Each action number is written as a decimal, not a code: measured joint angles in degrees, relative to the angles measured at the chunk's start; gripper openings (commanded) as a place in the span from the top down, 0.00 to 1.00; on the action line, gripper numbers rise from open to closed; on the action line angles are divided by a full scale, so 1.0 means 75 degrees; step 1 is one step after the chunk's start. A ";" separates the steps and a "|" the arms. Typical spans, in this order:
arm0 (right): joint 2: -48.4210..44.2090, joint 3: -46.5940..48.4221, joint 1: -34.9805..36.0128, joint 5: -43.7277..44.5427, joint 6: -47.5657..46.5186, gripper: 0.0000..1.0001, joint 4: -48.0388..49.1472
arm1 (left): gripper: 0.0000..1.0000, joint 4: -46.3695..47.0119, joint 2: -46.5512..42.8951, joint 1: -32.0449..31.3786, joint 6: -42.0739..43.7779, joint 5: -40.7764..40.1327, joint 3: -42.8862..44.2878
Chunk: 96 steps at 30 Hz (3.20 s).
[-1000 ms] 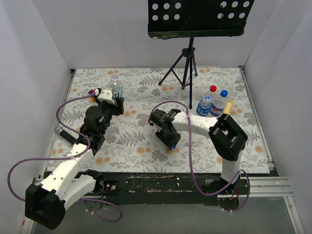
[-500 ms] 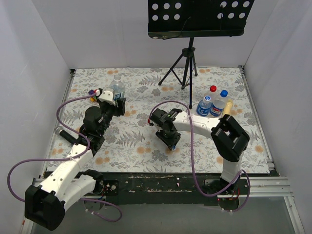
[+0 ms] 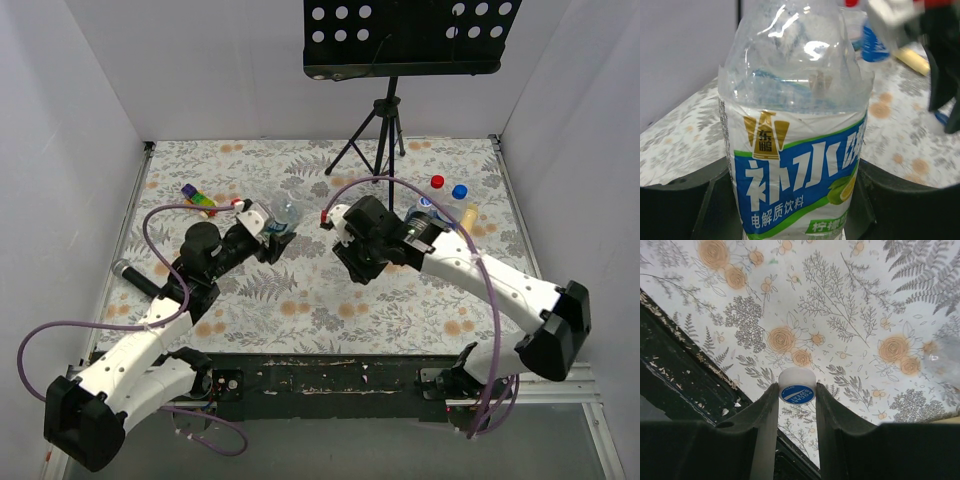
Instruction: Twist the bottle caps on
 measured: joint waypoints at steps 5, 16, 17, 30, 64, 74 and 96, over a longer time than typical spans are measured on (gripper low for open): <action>-0.1180 0.0079 -0.0009 -0.0233 -0.0414 0.85 0.0076 | 0.44 -0.0507 -0.0009 -0.0807 0.0720 0.0761 0.0000; -0.2538 0.0994 -0.0012 -0.0793 -0.1728 0.85 0.0067 | 0.44 -0.1145 0.0274 -0.1807 0.1422 0.1547 0.0047; -0.2611 0.1043 -0.0012 -0.0883 -0.1859 0.86 0.0073 | 0.44 -0.1183 0.0315 -0.1845 0.1437 0.1600 0.0055; -0.2585 0.1376 -0.0012 -0.2174 -0.3136 0.86 0.0055 | 0.45 -0.1472 0.0595 -0.2165 0.1577 0.1999 0.0210; -0.1501 0.1950 -0.0026 -0.3535 -0.4167 0.90 -0.1265 | 0.56 -0.2352 0.0787 -0.2165 0.1504 0.3191 0.0239; -0.0970 0.2124 -0.0105 -0.2900 -0.3191 0.94 -0.1341 | 0.53 -0.2232 0.0863 -0.2393 0.1343 0.2171 0.0082; -0.0737 0.0959 -0.1944 -0.4899 0.1035 0.99 -0.0079 | 0.56 0.0143 0.0114 -0.4022 0.1553 -0.1923 -0.1565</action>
